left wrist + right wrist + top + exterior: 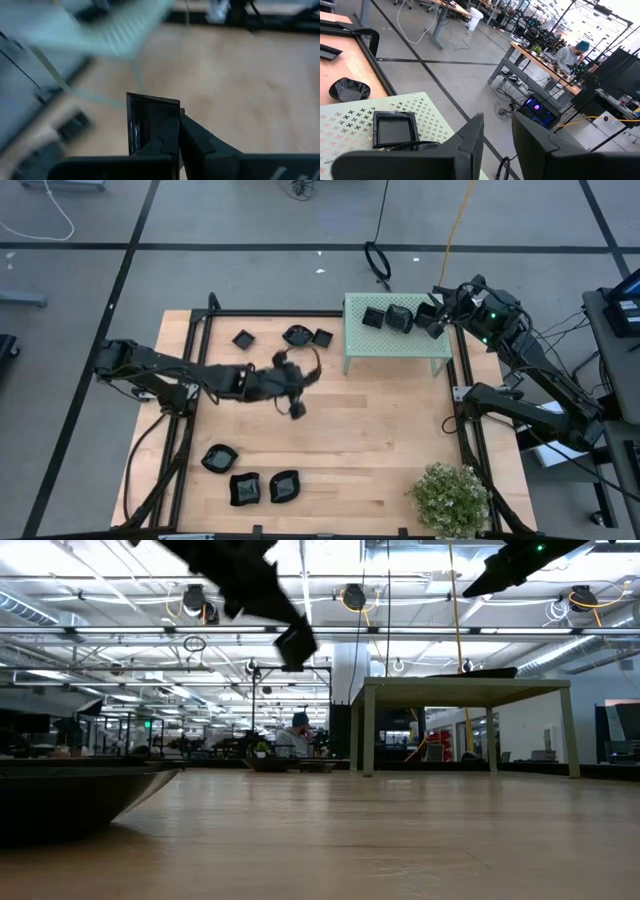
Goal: Pick & Place Mini shaped plates
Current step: Move the bottom square plate to the center of the table
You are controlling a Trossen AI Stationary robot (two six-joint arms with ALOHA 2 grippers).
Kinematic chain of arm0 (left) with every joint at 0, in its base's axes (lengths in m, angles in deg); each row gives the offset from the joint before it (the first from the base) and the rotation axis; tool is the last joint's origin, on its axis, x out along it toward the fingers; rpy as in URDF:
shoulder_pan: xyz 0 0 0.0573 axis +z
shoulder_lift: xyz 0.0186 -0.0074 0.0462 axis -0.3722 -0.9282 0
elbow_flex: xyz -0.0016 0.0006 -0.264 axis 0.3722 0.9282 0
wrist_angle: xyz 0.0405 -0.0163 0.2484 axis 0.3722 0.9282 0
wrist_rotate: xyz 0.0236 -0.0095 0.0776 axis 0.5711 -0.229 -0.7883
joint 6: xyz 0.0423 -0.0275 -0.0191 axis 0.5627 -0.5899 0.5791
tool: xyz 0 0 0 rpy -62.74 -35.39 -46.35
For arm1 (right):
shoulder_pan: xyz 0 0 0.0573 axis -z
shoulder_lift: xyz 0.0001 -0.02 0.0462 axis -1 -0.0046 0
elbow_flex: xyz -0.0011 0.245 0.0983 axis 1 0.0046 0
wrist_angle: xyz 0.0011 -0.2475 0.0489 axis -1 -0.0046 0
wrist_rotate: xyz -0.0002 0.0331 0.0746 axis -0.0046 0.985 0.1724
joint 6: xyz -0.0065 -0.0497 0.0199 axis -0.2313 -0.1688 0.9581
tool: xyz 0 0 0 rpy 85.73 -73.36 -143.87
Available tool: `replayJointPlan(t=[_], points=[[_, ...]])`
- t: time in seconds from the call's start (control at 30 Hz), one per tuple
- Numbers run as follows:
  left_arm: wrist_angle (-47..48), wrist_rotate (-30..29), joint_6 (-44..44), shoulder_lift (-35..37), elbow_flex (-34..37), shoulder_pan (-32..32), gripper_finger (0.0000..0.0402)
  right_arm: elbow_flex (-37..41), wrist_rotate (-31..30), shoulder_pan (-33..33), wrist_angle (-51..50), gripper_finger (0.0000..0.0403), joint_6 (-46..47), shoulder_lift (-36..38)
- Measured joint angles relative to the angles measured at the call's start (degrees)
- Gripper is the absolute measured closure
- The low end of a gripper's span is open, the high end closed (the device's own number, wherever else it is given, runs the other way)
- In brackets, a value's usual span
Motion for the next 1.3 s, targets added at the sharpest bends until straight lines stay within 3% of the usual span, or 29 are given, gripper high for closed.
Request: replayJointPlan(t=[0.23,0.43,0.6,0.73,1.03,1.3], points=[[0.47,0.98,12.7,-2.45,-11.13,6.1,0.0394,0.0,0.02,0.0,0.0,0.0314,1.08,0.0],[-0.09,12.57,12.89,-11.69,-17.61,7.96,0.0395,0.02,2.55,-0.35,-0.25,0.0314,4.58,-0.02],[0.73,18.54,18.27,-21.7,-22.82,8.4,0.0398,0.02,7.32,-0.37,-0.25,0.0314,4.52,-0.38],[3.45,23.96,20.98,-28.0,-26.32,8.88,0.0392,0.02,7.43,-0.37,-0.26,0.0314,4.45,-1.17],[5.12,23.94,33.83,-36.97,-27.86,9.16,0.0385,0.1,7.45,-0.37,-0.28,0.0314,4.39,-4.56],[5.49,23.65,32.52,-39.8,-27.83,8.01,0.0398,3.07,7.47,-0.37,0.0,0.0314,4.3,-5.64]])
